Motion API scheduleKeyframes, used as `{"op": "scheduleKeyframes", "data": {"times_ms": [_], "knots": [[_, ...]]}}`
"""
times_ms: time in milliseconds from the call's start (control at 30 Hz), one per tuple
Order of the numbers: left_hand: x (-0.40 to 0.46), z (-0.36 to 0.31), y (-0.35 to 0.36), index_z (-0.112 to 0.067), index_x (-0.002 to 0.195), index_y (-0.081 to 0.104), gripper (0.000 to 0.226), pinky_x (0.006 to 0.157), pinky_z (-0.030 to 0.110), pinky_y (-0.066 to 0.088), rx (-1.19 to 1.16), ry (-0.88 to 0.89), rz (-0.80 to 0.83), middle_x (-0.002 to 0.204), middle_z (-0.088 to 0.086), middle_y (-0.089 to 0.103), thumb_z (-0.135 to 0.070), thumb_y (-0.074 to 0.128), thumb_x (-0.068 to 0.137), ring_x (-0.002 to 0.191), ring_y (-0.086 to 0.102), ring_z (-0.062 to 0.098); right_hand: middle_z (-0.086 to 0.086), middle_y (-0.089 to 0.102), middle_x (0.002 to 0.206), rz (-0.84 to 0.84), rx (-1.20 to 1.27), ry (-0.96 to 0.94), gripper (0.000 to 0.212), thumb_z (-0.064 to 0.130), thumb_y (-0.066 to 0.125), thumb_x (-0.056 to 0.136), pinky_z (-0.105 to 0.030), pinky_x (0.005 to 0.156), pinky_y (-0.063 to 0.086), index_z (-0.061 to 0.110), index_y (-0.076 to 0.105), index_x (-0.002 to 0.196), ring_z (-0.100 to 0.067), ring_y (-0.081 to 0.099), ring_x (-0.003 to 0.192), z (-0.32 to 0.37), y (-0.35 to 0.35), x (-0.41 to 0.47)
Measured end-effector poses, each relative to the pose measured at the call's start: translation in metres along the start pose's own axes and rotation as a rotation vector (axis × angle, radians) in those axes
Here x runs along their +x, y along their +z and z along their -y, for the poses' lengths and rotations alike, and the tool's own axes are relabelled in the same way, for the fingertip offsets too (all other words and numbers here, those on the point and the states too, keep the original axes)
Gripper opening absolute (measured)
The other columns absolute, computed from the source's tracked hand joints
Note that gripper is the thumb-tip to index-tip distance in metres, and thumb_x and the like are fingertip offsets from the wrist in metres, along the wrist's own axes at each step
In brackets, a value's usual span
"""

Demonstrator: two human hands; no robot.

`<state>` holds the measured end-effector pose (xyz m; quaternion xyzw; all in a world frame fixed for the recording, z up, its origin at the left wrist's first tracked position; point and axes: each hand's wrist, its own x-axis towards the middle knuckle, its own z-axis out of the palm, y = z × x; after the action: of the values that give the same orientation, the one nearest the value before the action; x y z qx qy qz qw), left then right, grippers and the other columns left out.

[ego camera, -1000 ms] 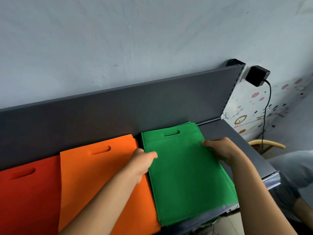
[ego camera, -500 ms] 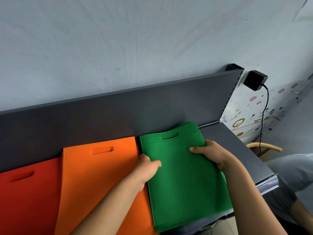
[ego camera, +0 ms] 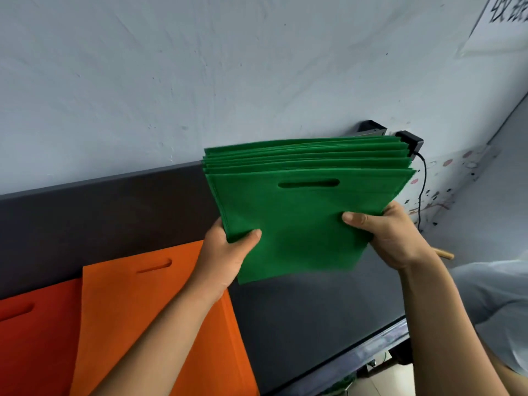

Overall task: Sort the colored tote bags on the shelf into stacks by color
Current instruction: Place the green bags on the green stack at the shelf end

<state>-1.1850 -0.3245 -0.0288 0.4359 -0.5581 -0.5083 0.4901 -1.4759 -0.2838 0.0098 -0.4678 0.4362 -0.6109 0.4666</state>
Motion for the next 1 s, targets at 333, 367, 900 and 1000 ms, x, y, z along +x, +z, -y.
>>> {"op": "scheduleKeyframes", "data": {"times_ms": [333, 367, 900, 1000], "knots": [[-0.023, 0.03, -0.004, -0.025, 0.12, 0.066, 0.033, 0.087, 0.024, 0.058, 0.124, -0.006, 0.032, 0.111, -0.012, 0.076, -0.01, 0.076, 0.093, 0.104, 0.072, 0.005, -0.007, 0.081, 0.117, -0.07, -0.086, 0.031, 0.043, 0.006, 0.08, 0.076, -0.03, 0.084, 0.063, 0.01, 0.074, 0.118, -0.027, 0.077, 0.11, -0.029, 0.009, -0.018], [-0.025, 0.029, -0.004, -0.024, 0.12, 0.067, 0.032, 0.085, 0.021, 0.057, 0.112, -0.001, 0.013, 0.11, -0.012, 0.076, -0.009, 0.075, 0.093, 0.104, 0.072, 0.005, -0.006, 0.081, 0.116, -0.067, -0.087, 0.028, 0.041, 0.007, 0.081, 0.076, -0.029, 0.083, 0.063, 0.011, 0.074, 0.117, -0.026, 0.078, 0.109, -0.026, 0.011, -0.018], [-0.048, 0.068, 0.004, -0.02, 0.116, 0.059, 0.045, 0.106, 0.04, 0.046, 0.173, -0.698, 0.069, 0.123, -0.003, 0.067, -0.035, 0.072, 0.075, 0.11, 0.063, 0.017, -0.005, 0.082, 0.083, -0.051, -0.727, 0.6, 0.034, 0.031, 0.094, 0.077, -0.037, 0.071, 0.065, 0.008, 0.078, 0.097, -0.024, 0.08, 0.072, -0.102, 0.005, 0.021], [-0.046, 0.064, -0.003, -0.016, 0.145, 0.039, 0.073, 0.118, 0.046, 0.033, 0.193, -0.746, 0.156, 0.148, -0.004, 0.045, -0.044, 0.07, 0.085, 0.14, 0.044, 0.024, -0.007, 0.081, 0.092, -0.058, -0.705, 0.63, 0.042, 0.032, 0.093, 0.079, -0.036, 0.069, 0.064, 0.006, 0.076, 0.107, -0.025, 0.08, 0.079, -0.131, 0.005, 0.024]]}}
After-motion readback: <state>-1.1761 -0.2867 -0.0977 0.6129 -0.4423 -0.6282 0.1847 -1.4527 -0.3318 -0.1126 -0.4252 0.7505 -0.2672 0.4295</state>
